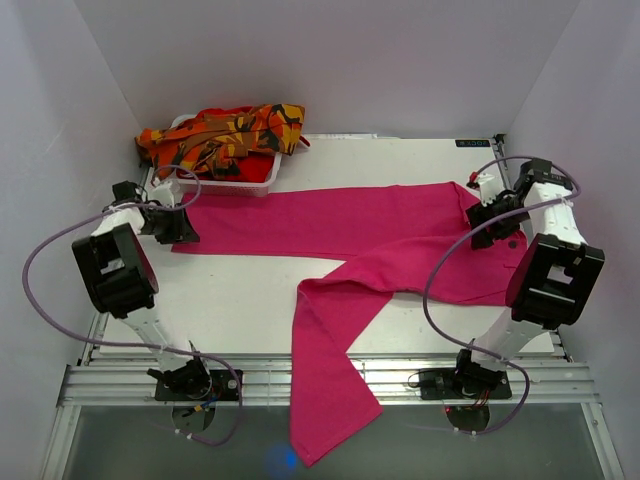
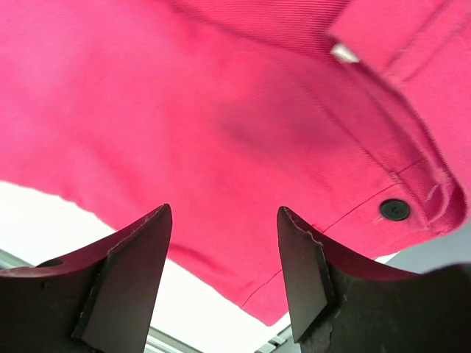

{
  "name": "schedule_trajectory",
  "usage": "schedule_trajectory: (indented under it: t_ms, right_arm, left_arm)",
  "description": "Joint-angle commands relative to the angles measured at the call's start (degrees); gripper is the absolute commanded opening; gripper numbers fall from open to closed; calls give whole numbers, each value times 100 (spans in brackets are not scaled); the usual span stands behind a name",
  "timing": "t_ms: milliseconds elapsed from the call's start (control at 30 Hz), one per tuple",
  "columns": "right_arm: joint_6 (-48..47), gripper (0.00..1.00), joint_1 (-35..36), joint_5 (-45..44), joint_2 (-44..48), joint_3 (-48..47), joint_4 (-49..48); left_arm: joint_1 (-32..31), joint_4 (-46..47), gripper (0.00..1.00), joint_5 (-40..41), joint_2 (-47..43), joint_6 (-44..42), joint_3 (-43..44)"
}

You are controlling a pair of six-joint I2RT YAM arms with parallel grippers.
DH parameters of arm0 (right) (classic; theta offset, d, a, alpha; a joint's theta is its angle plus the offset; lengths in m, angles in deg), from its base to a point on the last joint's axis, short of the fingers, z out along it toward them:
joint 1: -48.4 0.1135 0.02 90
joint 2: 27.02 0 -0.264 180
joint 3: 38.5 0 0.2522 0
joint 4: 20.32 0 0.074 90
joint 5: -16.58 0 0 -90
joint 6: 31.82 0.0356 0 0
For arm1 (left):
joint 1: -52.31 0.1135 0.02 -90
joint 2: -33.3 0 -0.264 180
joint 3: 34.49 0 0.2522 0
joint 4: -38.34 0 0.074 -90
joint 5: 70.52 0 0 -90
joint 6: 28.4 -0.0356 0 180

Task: Fold and stack the trousers
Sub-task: Flatten the trousers out

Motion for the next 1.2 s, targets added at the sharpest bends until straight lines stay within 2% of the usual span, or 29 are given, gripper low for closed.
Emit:
schedule_trajectory:
  t_ms: [0,33,100,133,167,233,267,300,333,367,400,467,533,567,667,833,967,1167]
  right_arm:
    - [-683,65,156,328,490,368,553]
    - [-736,65,261,284,665,483,554]
    - [-885,65,367,187,816,824,589]
    - [-904,65,446,135,930,931,589]
    - [-886,65,473,21,957,1037,554]
    - [-712,65,473,-76,922,1187,422]
    - [-606,64,447,-173,870,1187,387]
    - [-509,64,412,-200,721,1126,369]
    - [-308,63,299,-200,624,1065,369]
    - [-202,63,228,-209,519,1003,378]
    - [-114,63,97,-209,300,855,447]
    - [10,61,-1,-209,167,766,492]
    - [37,61,-45,-270,113,739,457]
    - [45,61,-54,-288,113,739,448]
    - [63,61,-63,-279,96,713,439]
    - [63,61,-80,-218,105,800,395]
    - [37,61,-80,-235,43,862,308]
    - [-25,60,-89,-253,-36,923,202]
  left_arm:
    - [-223,-955,55,-748,-1901,-1536,-265]
    - [-355,-1088,59,-705,-2203,-1776,-318]
    - [-925,-1903,64,-801,-2723,-2600,-275]
    - [-1275,-2150,65,-749,-3125,-2718,-231]
    - [-2114,-2527,65,-592,-3295,-2719,-196]
    - [-3225,-2609,65,-407,-3681,-2135,-204]
    - [-4405,-2523,65,29,-3726,-1843,-248]
    - [-4999,-2470,65,320,-3736,-1562,-344]
    - [-6154,-2330,62,637,-3657,-1054,-406]
    - [-6688,-2285,60,1136,-3561,-867,-459]
    - [-7093,-2241,59,1280,-3456,-743,-485]
    - [-8172,-2136,53,1421,-3123,-488,-477]
    - [-8685,-2047,52,1317,-2937,-487,-416]
    - [-9227,-1882,53,1334,-2884,-609,-424]
    - [-10134,-1417,59,1360,-2752,-1240,-511]
    - [-10419,-976,62,474,-1839,-1796,-118]
    - [-10866,-440,64,464,-1127,-1849,208]
    - [-10973,-219,63,491,-423,-2095,524]
